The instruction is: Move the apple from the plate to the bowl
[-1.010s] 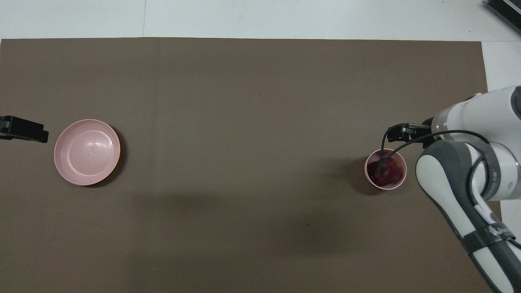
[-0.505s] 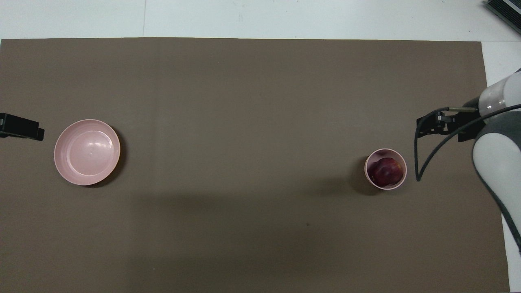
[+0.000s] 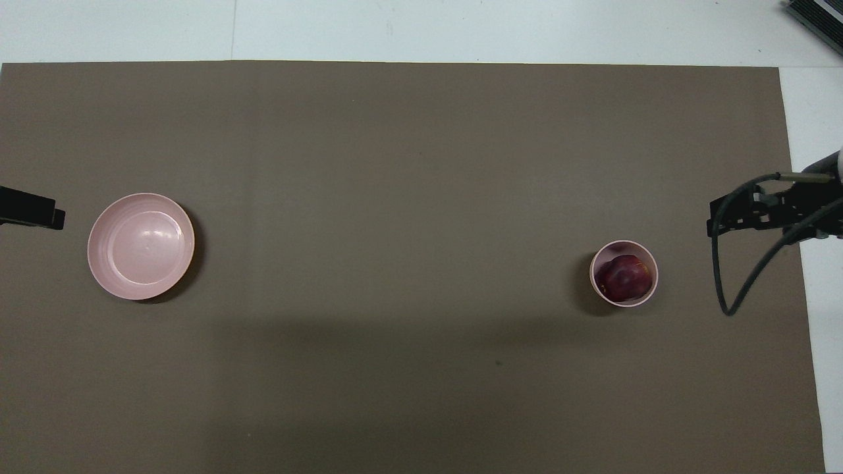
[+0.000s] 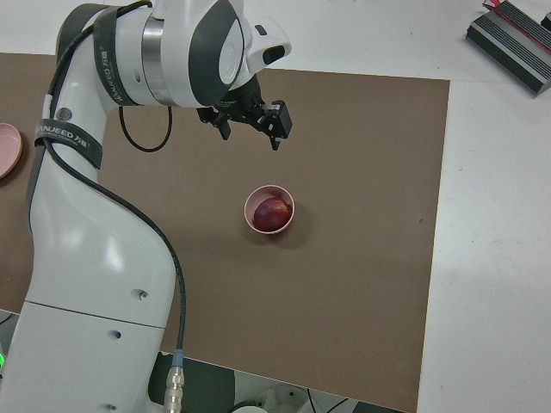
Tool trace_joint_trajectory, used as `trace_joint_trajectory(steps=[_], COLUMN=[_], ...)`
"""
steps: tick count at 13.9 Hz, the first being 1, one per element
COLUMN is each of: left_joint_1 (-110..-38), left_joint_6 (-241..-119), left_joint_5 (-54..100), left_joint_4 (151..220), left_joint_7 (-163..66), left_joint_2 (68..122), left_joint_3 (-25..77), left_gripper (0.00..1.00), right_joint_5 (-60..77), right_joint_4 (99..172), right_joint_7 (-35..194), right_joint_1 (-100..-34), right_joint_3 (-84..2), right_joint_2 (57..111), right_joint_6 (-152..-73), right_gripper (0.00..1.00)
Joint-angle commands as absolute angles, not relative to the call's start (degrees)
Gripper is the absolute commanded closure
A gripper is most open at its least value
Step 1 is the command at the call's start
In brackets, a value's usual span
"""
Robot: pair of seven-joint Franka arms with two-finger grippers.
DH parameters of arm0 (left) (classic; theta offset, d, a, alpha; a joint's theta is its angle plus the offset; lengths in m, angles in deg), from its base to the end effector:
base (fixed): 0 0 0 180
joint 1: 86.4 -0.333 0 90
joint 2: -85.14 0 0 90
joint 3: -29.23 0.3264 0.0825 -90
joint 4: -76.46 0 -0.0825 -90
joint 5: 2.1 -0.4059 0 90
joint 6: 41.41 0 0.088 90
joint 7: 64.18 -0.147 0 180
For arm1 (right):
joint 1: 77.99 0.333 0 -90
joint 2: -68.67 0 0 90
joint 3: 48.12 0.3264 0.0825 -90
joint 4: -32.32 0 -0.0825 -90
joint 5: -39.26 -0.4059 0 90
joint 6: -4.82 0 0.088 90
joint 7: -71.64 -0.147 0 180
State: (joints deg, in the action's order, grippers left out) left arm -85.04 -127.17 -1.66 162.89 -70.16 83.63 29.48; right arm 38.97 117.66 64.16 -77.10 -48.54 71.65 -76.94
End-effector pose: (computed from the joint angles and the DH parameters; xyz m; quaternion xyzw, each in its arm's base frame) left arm 0.5609 -0.0120 0.6339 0.9980 -0.0621 0.0075 0.0036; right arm 0.5733 0.0056 0.5929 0.9965 -0.0608 -0.0572 0.0016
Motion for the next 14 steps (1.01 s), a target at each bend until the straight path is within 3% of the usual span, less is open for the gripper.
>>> trace_joint_trajectory(steps=[1, 6, 14], left_joint_1=[-84.29, -84.29, -84.37], left_joint_6=[-125.26, -125.87, -126.14], left_joint_5=[-1.66, -1.66, -1.66], left_joint_4=[162.24, 162.24, 162.33], left_joint_7=[-70.42, -70.33, -70.24], left_joint_2=[83.03, 83.03, 83.03], left_joint_3=[30.19, 30.28, 30.19], left_gripper=[0.00, 0.00, 0.00], right_joint_5=[39.26, 39.35, 39.17], right_joint_4=[115.55, 115.99, 116.78], right_joint_7=[64.95, 65.22, 65.13], right_joint_1=[-77.99, -77.90, -77.81], right_joint_3=[-47.68, -47.85, -47.85], right_joint_2=[72.89, 72.89, 72.54], right_joint_6=[-76.65, -84.12, -83.51], right_gripper=[0.00, 0.00, 0.00])
